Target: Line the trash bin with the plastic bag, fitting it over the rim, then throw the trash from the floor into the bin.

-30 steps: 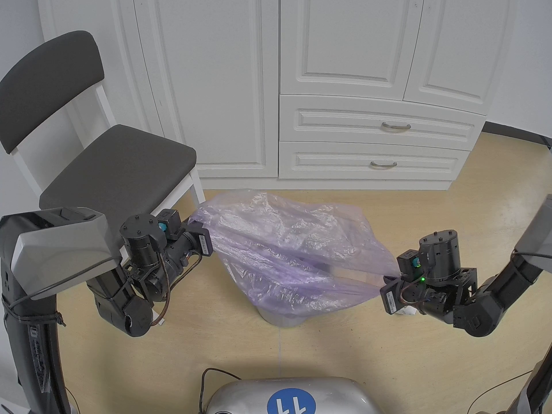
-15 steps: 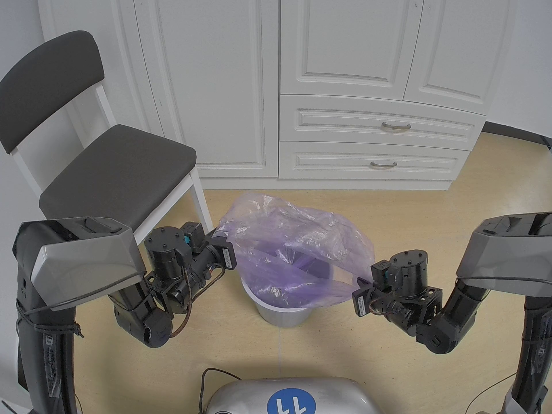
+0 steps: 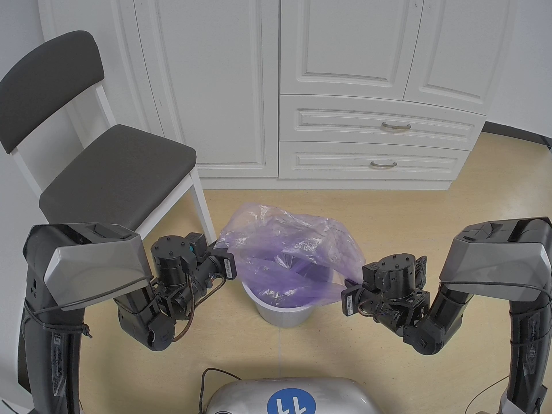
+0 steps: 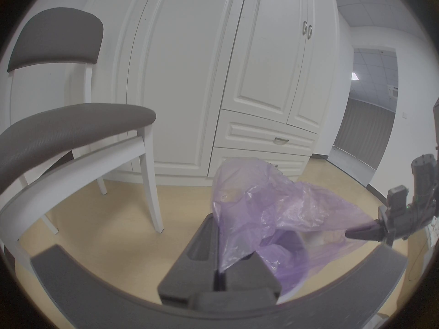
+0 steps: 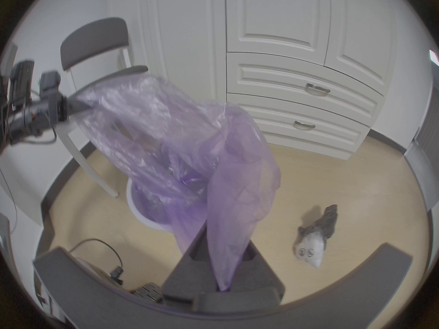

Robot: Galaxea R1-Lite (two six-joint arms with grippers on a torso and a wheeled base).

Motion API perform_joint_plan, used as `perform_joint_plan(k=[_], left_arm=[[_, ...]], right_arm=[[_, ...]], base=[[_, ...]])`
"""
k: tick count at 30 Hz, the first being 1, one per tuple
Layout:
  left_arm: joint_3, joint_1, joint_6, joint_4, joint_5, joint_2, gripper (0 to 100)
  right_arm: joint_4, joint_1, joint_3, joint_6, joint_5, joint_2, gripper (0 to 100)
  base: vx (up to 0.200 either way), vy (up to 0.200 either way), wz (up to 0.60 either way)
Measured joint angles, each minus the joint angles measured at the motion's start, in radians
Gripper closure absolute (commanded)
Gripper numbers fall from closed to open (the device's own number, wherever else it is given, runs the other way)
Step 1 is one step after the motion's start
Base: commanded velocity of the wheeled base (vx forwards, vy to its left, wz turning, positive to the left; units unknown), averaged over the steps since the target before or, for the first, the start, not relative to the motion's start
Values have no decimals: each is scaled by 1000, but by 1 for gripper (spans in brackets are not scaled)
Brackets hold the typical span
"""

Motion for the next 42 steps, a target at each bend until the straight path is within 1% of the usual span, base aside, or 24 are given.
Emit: perform_joint_plan(k=[3, 6, 9, 12, 15, 18, 20, 25, 28, 33, 34, 38, 40, 42], left_arm=[[-4, 7, 0, 50, 0, 12, 100], [-17, 21, -2, 79, 1, 21, 100], [-44, 37, -15, 96, 10, 35, 100], [-70, 52, -37, 117, 18, 47, 100], [-97, 68, -77, 160, 21, 55, 100], [-122, 86, -112, 203, 23, 58, 100], [-134, 96, -124, 224, 25, 59, 100], [-154, 121, -137, 280, 27, 58, 100], [-159, 132, -139, 323, 28, 53, 100], [-160, 142, -142, 418, 23, 34, 100], [-159, 145, -143, 440, 22, 28, 100], [-153, 155, -144, 526, 14, 0, 100], [-147, 164, -144, 561, 7, -18, 100], [-142, 173, -143, 567, 1, -32, 100]], right_arm=[[-7, 2, -12, 39, 31, 10, 100], [2, 3, -30, 82, 44, 18, 100], [33, 3, -65, 164, 53, 27, 100], [113, -2, -97, 237, 82, 26, 100], [227, -15, -135, 309, 117, 10, 100], [338, -37, -183, 355, 138, -9, 100], [396, -54, -219, 377, 144, -19, 100], [538, -100, -333, 504, 155, -40, 100], [642, -112, -397, 561, 158, -49, 100], [953, -120, -534, 653, 163, -59, 100], [1025, -122, -570, 669, 164, -61, 100], [1190, -128, -674, 711, 163, -64, 100], [1233, -130, -714, 726, 161, -65, 100], [1243, -133, -735, 720, 158, -66, 100]], base=[[0, 0, 0], [0, 0, 0], [0, 0, 0], [0, 0, 0], [0, 0, 0], [0, 0, 0], [0, 0, 0], [0, 0, 0], [0, 0, 0], [0, 0, 0], [0, 0, 0], [0, 0, 0], [0, 0, 0], [0, 0, 0]])
